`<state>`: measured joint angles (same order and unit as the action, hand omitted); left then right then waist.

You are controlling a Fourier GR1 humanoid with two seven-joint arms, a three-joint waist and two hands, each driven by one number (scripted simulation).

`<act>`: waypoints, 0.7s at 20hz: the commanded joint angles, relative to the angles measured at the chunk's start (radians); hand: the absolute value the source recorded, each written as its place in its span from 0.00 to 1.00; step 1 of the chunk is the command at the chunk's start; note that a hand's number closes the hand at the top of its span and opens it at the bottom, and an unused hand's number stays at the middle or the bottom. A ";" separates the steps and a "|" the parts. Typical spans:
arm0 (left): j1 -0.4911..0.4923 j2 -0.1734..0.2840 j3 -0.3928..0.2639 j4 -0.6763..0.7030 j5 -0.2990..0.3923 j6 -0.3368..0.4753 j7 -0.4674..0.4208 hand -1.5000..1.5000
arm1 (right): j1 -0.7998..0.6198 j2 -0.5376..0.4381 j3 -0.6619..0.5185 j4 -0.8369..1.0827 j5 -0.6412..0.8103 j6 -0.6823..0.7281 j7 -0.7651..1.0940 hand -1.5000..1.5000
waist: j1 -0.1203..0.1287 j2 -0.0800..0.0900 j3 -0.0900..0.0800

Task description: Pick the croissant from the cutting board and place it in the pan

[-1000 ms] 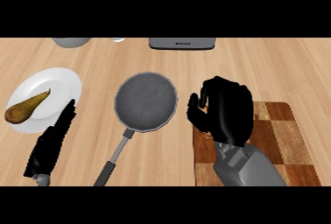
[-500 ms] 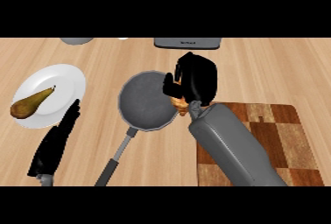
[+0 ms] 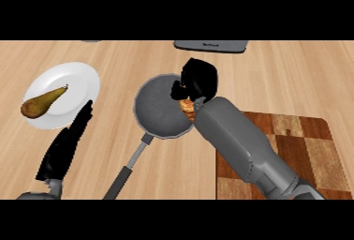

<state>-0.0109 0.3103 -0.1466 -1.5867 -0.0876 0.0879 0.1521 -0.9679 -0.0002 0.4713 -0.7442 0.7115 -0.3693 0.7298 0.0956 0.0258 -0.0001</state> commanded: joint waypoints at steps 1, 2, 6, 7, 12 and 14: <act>-0.036 0.003 0.010 0.018 0.003 -0.012 -0.011 0.50 | -0.056 0.000 -0.036 0.127 -0.160 0.076 -0.105 1.00 | 0.020 0.012 0.000; -0.057 -0.008 -0.002 0.011 -0.003 -0.008 0.015 0.50 | -0.002 0.000 -0.053 0.079 -0.238 -0.013 -0.064 1.00 | 0.037 0.015 0.002; -0.048 -0.010 -0.009 0.014 0.008 -0.027 0.006 0.50 | 0.034 0.000 -0.102 0.097 -0.412 -0.074 -0.088 0.00 | 0.055 0.017 0.003; -0.070 -0.033 -0.018 0.052 -0.019 0.002 0.000 0.50 | 0.013 0.000 -0.138 0.098 -0.451 -0.066 -0.127 0.00 | 0.039 0.022 0.003; -0.064 -0.040 -0.032 0.051 -0.024 -0.004 -0.011 0.50 | -0.001 0.000 -0.127 0.093 -0.516 -0.271 -0.297 0.00 | 0.049 0.018 0.003; -0.045 -0.023 -0.018 0.033 -0.017 -0.011 0.000 0.50 | 0.012 0.000 -0.128 0.084 -0.531 -0.380 -0.349 0.00 | 0.041 0.008 0.003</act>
<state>-0.0574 0.2824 -0.1725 -1.5550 -0.1064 0.0798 0.1429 -0.9509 0.0000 0.3534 -0.6571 0.2314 -0.6089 0.4744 0.1440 0.0401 0.0030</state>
